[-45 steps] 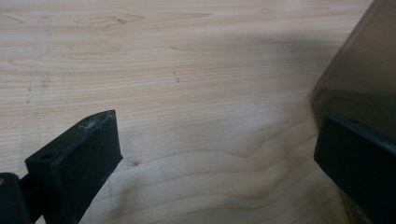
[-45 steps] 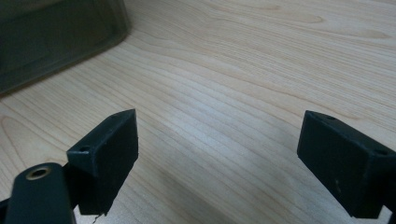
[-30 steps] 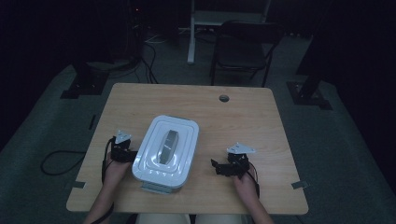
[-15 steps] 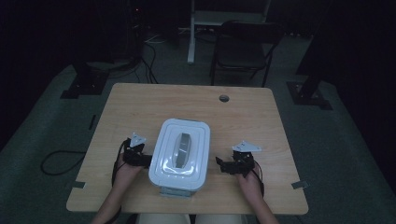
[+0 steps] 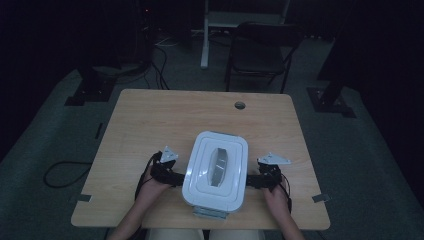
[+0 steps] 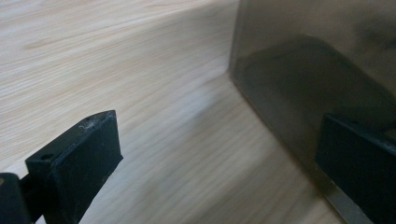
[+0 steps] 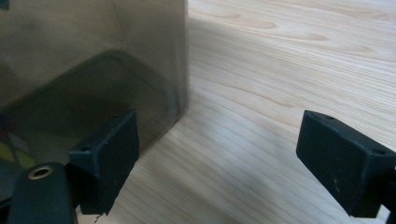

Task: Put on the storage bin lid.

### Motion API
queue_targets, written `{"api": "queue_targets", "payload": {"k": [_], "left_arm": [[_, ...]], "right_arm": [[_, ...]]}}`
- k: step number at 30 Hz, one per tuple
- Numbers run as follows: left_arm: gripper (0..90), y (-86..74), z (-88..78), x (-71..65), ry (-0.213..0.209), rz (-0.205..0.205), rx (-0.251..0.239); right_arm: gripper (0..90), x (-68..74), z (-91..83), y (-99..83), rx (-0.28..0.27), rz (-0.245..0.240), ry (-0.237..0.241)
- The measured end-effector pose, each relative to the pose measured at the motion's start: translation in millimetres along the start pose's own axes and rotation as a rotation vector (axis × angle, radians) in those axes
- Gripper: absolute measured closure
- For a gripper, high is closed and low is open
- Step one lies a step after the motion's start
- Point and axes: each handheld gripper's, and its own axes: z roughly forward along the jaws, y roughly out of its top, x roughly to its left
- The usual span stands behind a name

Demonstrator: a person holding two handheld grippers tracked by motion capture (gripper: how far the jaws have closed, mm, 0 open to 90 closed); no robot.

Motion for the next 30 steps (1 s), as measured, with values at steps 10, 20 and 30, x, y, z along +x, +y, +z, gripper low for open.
{"api": "queue_targets", "payload": {"k": [10,20,30], "left_arm": [[1.3,12.4,14.9,-15.4,-0.008,0.04,0.017],[1.4,29.5,34.5,-12.9,0.031,0.074,0.061],[1.5,51.2,55.0,4.7,0.107,0.086,0.08]], "right_arm": [[15.2,-15.2,-0.4,3.4,-0.003,0.021,-0.055],[15.7,-29.8,0.8,4.8,0.005,0.043,-0.048],[17.4,-35.0,12.5,17.5,0.023,0.035,-0.062]]}}
